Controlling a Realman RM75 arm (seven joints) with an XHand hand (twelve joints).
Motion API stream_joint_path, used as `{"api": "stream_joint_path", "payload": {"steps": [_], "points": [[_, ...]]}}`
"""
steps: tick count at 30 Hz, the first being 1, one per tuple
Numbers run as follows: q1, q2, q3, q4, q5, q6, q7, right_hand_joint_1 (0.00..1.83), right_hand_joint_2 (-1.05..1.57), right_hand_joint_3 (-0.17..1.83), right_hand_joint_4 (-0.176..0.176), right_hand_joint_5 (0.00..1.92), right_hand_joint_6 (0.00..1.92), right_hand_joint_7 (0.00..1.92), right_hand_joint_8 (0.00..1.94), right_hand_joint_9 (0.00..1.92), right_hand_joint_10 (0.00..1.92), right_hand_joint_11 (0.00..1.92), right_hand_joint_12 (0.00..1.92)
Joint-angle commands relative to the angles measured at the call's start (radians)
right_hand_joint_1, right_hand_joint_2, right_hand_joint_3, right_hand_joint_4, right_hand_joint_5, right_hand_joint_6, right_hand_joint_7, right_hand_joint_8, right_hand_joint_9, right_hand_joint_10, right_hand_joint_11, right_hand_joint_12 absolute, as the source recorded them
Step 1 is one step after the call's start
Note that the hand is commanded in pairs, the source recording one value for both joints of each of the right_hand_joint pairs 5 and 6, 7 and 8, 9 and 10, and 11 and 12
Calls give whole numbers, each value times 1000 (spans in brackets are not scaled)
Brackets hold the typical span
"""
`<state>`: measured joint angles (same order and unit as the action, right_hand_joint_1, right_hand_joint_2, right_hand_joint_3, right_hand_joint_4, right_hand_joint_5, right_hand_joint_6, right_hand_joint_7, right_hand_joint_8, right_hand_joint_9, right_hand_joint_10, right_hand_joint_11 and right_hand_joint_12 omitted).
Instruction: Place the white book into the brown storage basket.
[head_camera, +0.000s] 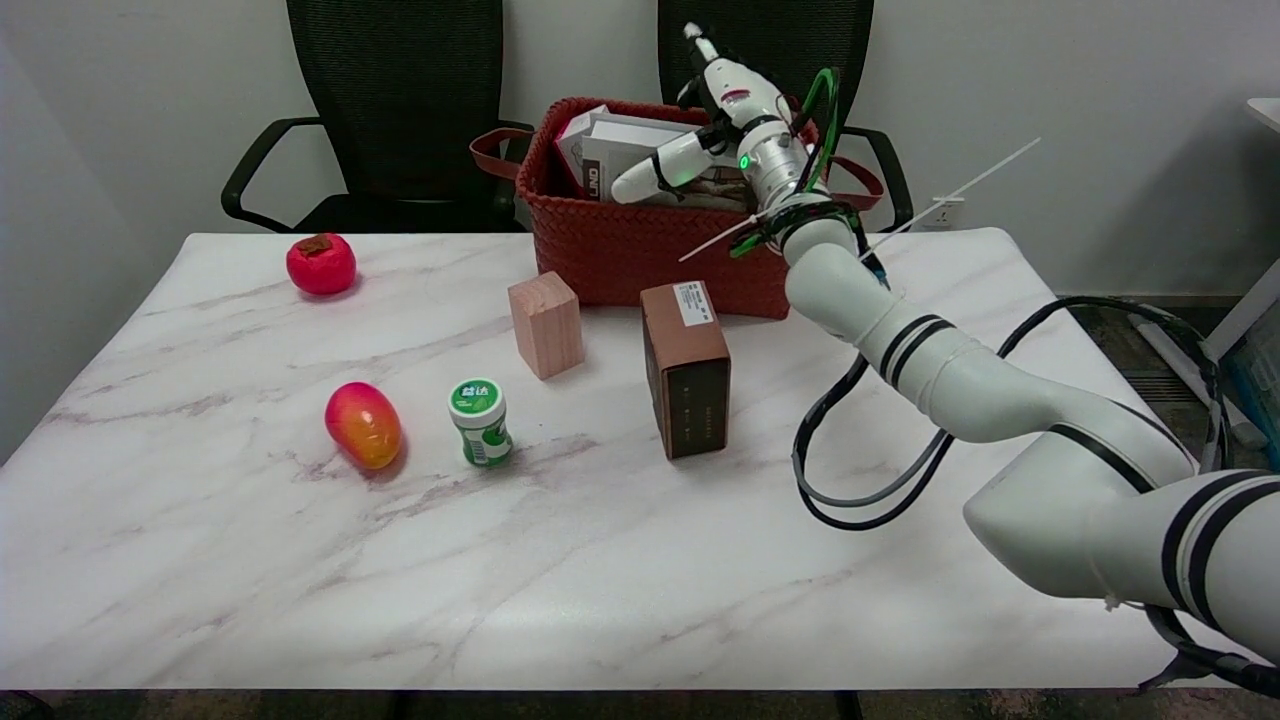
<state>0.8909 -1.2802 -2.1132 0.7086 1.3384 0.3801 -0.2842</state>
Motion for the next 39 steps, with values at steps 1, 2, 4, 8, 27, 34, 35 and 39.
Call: {"api": "stream_joint_path", "payload": {"steps": [1,2,4,8,27,34,35,39], "points": [[-11,-6,23,15,106,12,51,847,-23,-175,0,0,0,382,382,303,303,120,120],[-14,-4,24,27,106,13,51,819,-31,-175,0,0,0,320,320,228,228,60,60],[-22,1,28,57,106,18,45,786,-30,-175,0,0,0,224,224,136,136,0,0],[-70,24,47,167,106,75,41,776,-38,-175,0,0,0,161,161,81,81,0,0],[-471,143,141,817,105,597,-111,721,62,-175,0,0,0,122,122,72,72,0,0],[-601,139,56,924,20,843,-132,714,92,-175,0,0,0,137,137,83,83,0,0],[-619,133,35,929,1,881,-132,714,95,-175,0,0,0,138,138,83,83,0,0],[-666,115,-14,934,-55,965,-132,772,103,-175,0,0,0,144,144,85,85,0,0]]}}
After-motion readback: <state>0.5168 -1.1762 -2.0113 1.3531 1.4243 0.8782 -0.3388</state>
